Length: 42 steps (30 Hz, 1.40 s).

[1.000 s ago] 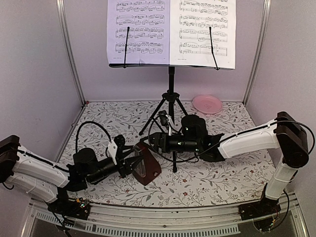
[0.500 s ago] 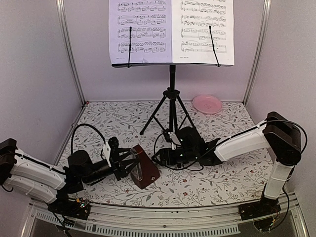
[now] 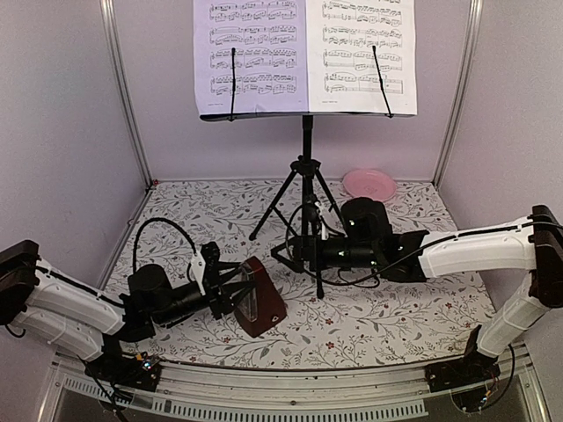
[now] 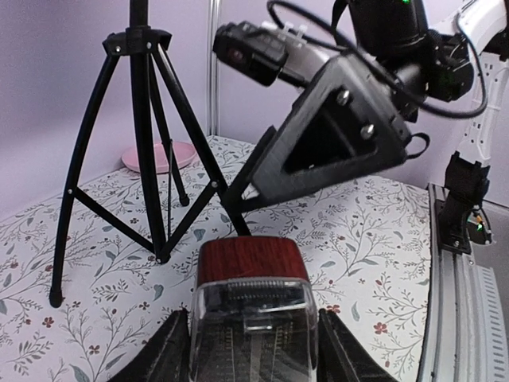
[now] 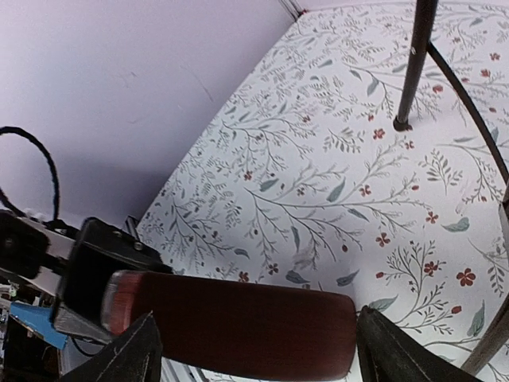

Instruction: Set up the instrument practice props

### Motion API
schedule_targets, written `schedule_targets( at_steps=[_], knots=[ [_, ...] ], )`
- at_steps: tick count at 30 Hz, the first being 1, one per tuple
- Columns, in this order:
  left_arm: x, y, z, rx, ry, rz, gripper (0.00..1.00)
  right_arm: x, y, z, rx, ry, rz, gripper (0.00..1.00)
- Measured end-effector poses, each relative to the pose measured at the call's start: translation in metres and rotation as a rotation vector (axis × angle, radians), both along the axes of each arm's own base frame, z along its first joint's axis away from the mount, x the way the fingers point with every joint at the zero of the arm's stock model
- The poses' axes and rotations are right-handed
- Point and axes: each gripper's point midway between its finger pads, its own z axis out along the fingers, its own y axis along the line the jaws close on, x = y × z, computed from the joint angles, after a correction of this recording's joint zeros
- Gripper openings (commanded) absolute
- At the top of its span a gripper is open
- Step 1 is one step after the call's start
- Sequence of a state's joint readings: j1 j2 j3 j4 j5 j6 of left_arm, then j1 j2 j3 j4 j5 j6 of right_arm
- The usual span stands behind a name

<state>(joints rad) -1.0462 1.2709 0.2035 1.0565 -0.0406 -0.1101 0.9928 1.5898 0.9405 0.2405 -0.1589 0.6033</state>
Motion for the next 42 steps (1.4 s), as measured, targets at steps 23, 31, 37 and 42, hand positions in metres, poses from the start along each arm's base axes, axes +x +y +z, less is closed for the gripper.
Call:
schedule_targets(
  at_steps=[23,31,37,42],
  knots=[
    [0.007,-0.008,-0.010,0.108,0.016,0.042,0.68,-0.018,0.019,0.013,0.083,0.068,0.078,0.89],
    [0.006,-0.005,-0.010,0.122,0.015,0.046,0.66,-0.018,0.028,0.019,0.109,0.082,0.080,0.88],
    [0.004,-0.003,-0.005,0.125,0.000,0.045,0.63,-0.014,0.032,0.008,0.100,0.109,0.067,0.81],
    [0.002,-0.003,0.000,0.121,-0.009,0.041,0.60,-0.011,0.033,0.008,0.112,0.119,0.051,0.74]
  ],
)
